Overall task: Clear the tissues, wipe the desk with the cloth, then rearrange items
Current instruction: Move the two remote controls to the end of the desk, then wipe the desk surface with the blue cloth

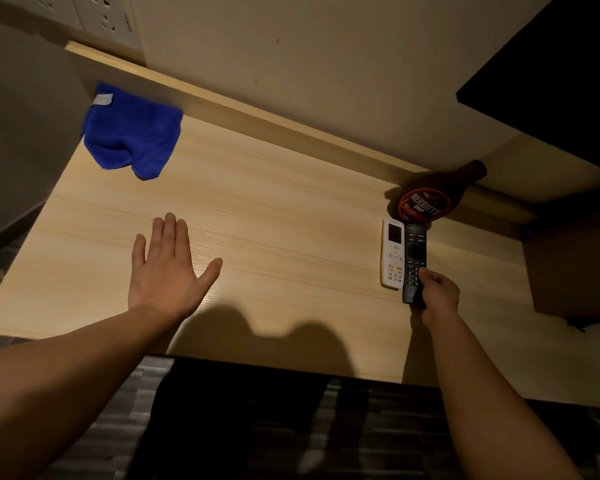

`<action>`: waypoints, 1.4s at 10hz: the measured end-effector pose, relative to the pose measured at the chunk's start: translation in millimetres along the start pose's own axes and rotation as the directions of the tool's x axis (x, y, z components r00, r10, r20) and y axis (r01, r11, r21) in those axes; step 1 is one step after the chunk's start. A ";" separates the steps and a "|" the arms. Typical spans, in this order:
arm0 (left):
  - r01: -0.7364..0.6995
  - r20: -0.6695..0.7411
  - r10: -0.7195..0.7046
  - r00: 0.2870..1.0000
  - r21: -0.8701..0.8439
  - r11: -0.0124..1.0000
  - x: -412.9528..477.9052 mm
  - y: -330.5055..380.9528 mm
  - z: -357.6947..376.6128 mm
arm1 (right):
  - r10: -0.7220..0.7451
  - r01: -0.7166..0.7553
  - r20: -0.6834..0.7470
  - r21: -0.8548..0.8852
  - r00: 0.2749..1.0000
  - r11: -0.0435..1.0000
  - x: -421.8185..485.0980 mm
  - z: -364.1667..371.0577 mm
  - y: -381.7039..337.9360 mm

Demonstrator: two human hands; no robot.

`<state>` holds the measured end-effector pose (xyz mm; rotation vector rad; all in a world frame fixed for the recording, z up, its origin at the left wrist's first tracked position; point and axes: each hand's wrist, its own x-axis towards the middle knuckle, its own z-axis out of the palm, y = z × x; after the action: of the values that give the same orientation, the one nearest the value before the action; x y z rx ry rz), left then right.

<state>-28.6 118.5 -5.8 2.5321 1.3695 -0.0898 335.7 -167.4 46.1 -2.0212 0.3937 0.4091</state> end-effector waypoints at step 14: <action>-0.072 -0.183 0.012 0.983 -0.327 0.942 163.0 -72.3 -109.8 | -0.332 0.765 0.693 -0.618 0.640 0.183 -214.0 271.6 2.8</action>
<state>-6.0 317.0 56.9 2.3241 1.2654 0.3573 111.3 94.1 17.5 -2.7836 -1.1720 0.6124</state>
